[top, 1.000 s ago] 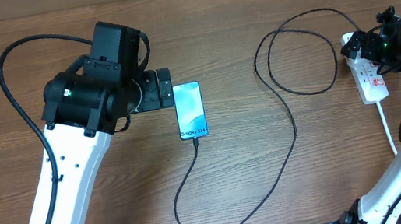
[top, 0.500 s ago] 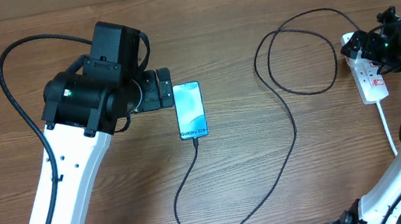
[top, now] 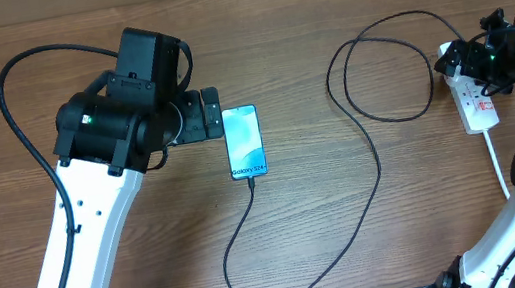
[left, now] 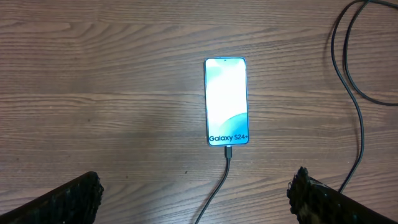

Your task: Plug charger to phone and switch on socket

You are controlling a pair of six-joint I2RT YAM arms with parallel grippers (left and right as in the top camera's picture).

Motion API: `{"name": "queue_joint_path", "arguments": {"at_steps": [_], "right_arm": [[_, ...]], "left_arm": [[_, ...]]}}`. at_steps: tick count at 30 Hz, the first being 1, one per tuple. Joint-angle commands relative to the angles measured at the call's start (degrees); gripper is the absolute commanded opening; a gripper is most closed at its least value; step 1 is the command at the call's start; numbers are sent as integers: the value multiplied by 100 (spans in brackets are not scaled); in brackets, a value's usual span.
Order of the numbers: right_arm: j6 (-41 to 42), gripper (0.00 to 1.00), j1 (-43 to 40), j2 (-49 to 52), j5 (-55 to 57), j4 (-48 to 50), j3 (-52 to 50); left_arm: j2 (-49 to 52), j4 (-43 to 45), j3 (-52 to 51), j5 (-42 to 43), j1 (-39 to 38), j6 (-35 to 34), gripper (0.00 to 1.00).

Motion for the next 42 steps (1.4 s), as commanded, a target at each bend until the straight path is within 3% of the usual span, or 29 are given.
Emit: {"name": "queue_joint_path", "arguments": {"at_steps": [1, 14, 23, 32, 42], "right_arm": [[190, 98, 282, 181, -621, -109, -389], [691, 100, 282, -476, 76, -750, -46], [1718, 100, 361, -2527, 1305, -1661, 37], [1716, 100, 509, -4439, 1211, -2240, 35], [1714, 100, 507, -4695, 1213, -2455, 33]], "left_arm": [[26, 20, 11, -74, -11, 92, 99], [26, 22, 11, -72, -11, 92, 99], [26, 22, 11, -72, -11, 92, 99], [26, 20, 11, -74, -11, 92, 99], [26, 22, 11, -72, -11, 92, 100]]}}
